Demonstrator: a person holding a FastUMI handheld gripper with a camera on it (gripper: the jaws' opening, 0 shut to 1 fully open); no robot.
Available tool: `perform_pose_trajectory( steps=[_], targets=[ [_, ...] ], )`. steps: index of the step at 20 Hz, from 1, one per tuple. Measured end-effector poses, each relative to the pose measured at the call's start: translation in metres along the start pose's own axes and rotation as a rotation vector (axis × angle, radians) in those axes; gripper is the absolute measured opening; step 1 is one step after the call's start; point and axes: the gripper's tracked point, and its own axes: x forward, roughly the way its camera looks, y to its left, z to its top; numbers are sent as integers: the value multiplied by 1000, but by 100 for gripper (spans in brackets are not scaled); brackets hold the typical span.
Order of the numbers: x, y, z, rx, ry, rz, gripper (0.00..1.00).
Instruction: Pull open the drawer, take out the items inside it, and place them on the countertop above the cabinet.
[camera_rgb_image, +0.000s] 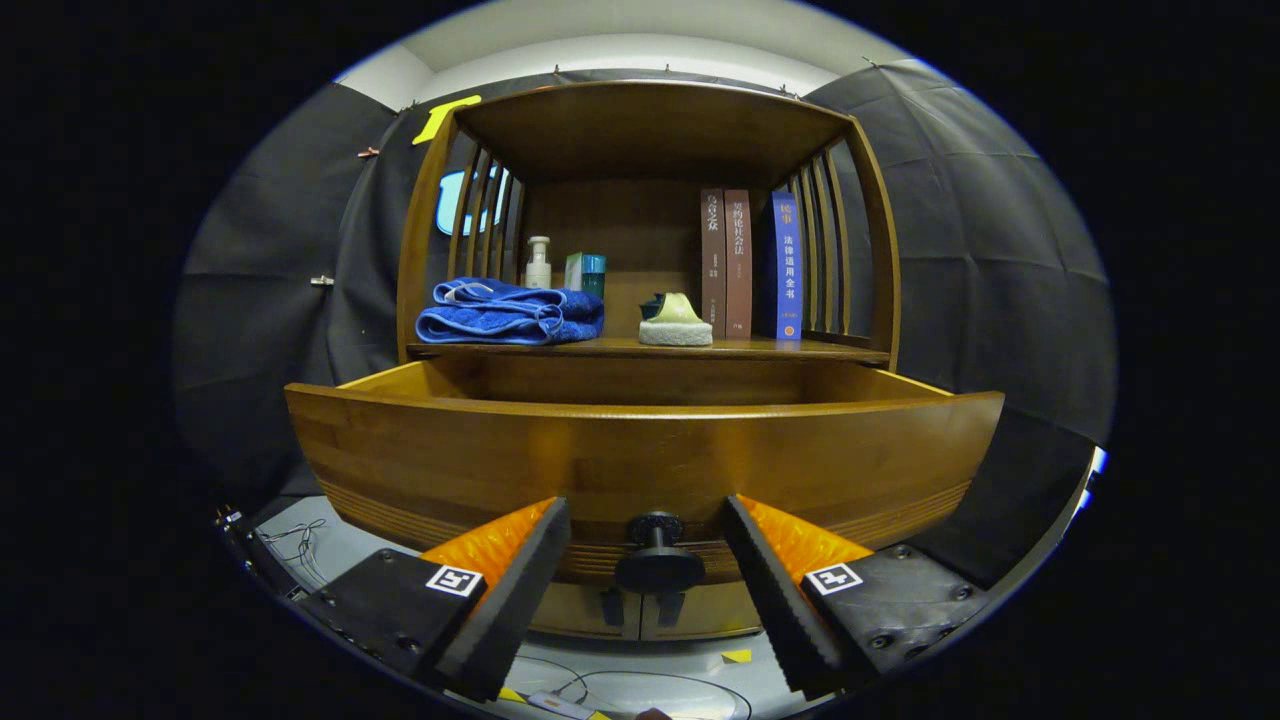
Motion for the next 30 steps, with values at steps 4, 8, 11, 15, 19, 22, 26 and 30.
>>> perform_pose_trajectory(
  steps=[4,8,11,15,19,22,26,30],
  targets=[
    [21,3,8,29,23,0,100],
    [45,3,9,18,40,2,100],
    [63,3,11,14,34,7,100],
    [89,1,12,-4,41,5,100],
    [113,1,7,-7,65,7,100],
    [128,-1,5,-9,78,9,100],
    [145,-5,5,-9,95,9,100],
    [148,-6,5,-12,87,4,100]
  ],
)
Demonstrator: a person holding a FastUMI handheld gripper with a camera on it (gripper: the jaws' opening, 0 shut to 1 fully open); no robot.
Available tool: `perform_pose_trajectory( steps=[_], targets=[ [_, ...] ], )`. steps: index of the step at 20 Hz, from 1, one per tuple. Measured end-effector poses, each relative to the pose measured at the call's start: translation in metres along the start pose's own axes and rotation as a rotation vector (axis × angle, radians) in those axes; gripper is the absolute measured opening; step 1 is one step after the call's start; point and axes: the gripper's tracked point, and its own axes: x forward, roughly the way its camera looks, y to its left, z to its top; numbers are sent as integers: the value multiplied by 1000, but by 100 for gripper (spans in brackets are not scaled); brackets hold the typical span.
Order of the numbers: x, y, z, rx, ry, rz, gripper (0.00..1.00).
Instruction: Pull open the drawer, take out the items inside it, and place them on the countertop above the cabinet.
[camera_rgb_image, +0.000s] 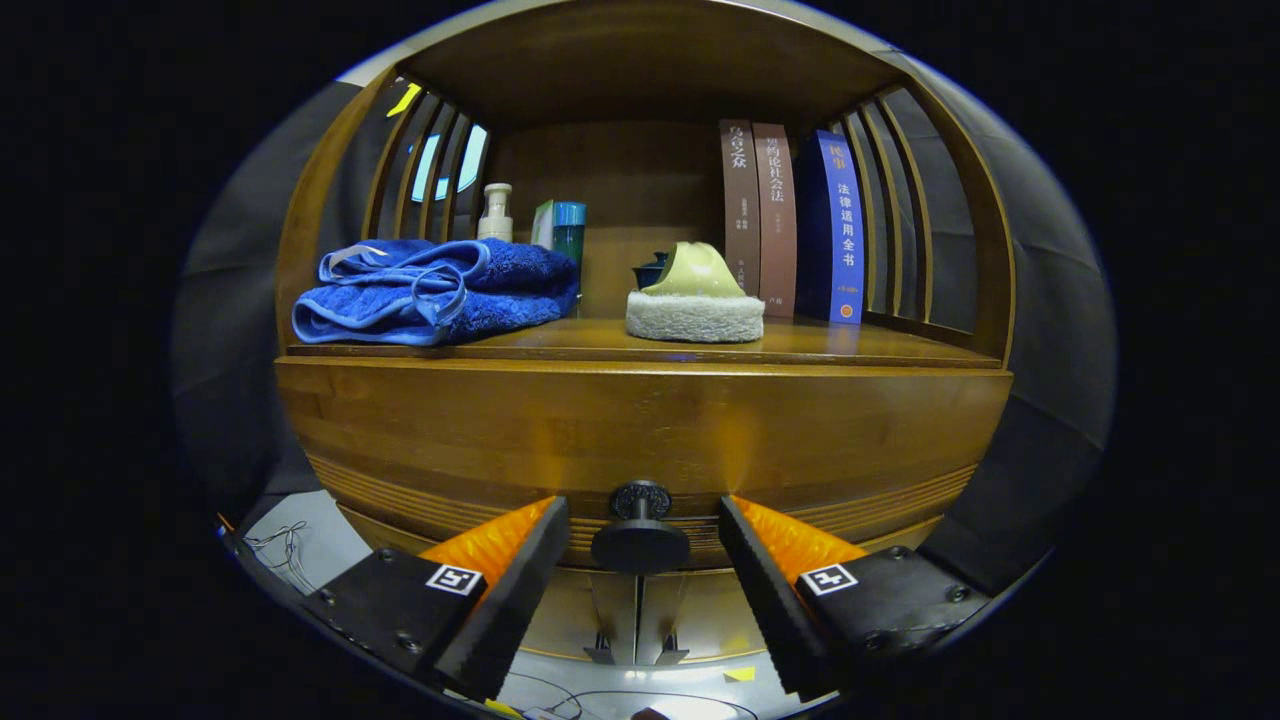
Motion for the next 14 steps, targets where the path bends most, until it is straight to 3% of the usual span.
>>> perform_pose_trajectory(
  steps=[7,14],
  targets=[
    [-30,-1,10,-9,17,22,100],
    [-95,3,73,-22,-51,58,100]
  ],
)
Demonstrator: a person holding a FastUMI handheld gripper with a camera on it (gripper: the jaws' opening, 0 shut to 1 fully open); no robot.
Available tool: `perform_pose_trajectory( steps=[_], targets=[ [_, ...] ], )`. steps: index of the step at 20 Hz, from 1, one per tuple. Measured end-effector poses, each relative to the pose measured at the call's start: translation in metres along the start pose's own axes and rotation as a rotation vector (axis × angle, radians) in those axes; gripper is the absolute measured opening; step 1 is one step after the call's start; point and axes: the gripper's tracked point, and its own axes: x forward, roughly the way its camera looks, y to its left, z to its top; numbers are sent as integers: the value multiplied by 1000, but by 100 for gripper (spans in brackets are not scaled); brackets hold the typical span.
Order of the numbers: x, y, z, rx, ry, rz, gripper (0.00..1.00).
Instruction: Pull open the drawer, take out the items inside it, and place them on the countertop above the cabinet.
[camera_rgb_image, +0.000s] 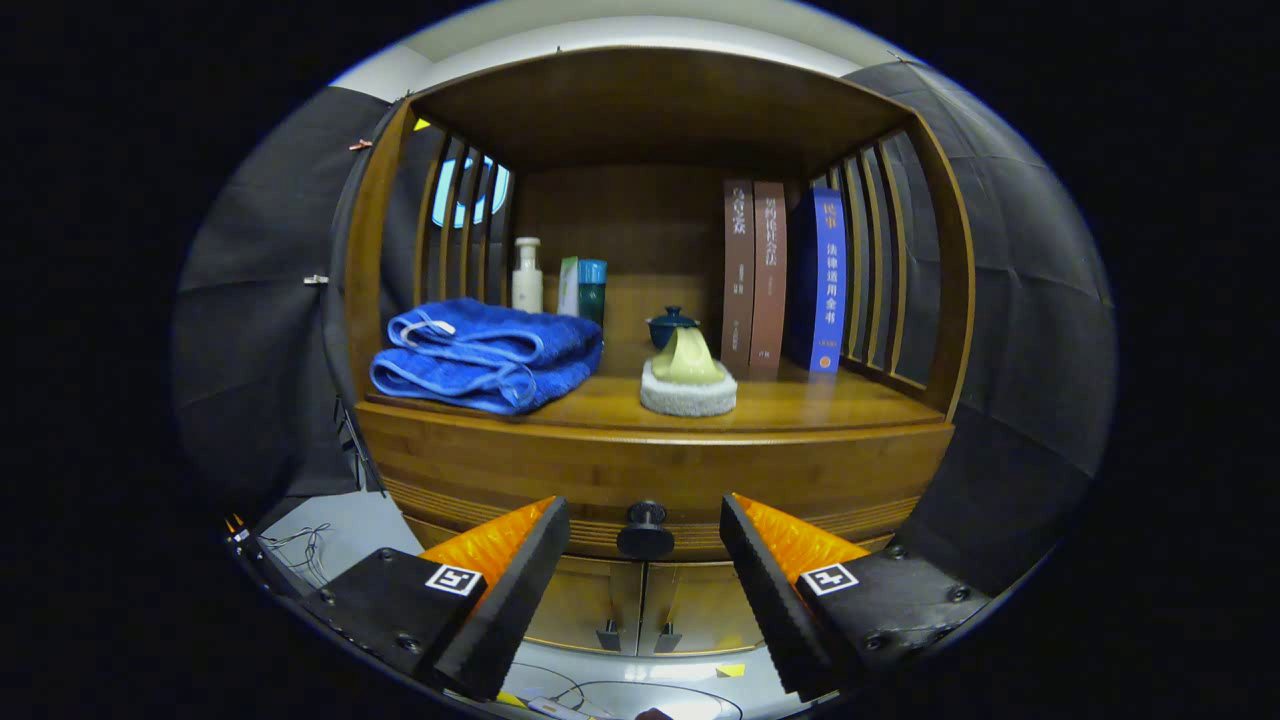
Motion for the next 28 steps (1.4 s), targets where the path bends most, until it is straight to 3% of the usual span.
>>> perform_pose_trajectory(
  steps=[10,14,22,28],
  targets=[
    [-72,-2,132,93,-116,63,99],
    [-99,-14,162,95,-131,39,99],
    [-132,-13,188,19,-149,27,99],
    [-143,-7,195,42,-150,40,99]
  ],
)
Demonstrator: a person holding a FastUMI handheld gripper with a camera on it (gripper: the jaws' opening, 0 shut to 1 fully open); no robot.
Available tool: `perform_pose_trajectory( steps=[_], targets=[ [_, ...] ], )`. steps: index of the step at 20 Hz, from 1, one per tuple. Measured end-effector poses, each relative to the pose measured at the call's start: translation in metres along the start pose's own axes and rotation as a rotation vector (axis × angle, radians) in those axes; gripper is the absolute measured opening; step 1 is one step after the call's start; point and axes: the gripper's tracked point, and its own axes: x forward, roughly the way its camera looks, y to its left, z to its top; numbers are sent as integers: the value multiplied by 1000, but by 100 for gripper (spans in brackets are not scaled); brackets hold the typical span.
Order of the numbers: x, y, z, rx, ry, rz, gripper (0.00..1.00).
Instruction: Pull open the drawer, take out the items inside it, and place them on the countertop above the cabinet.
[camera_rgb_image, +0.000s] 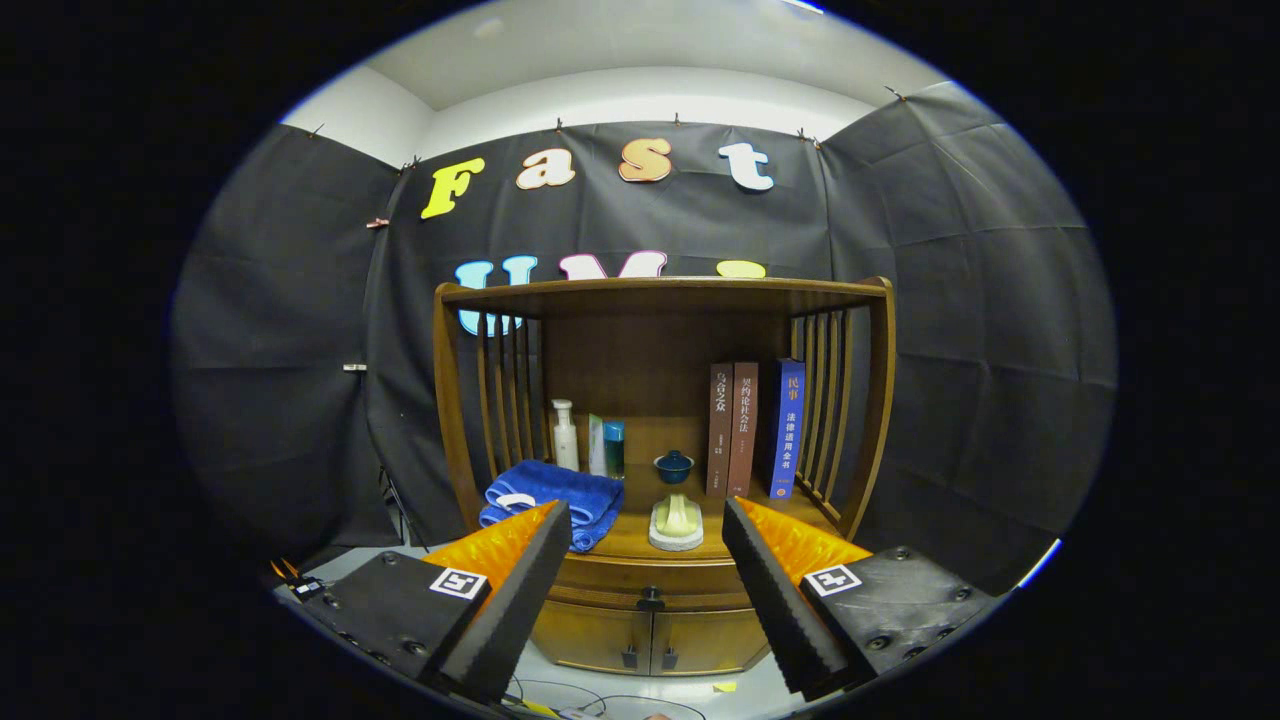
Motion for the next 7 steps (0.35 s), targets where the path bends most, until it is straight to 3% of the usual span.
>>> perform_pose_trajectory(
  steps=[7],
  targets=[
    [0,-5,0,35,11,-14,99]
  ],
)
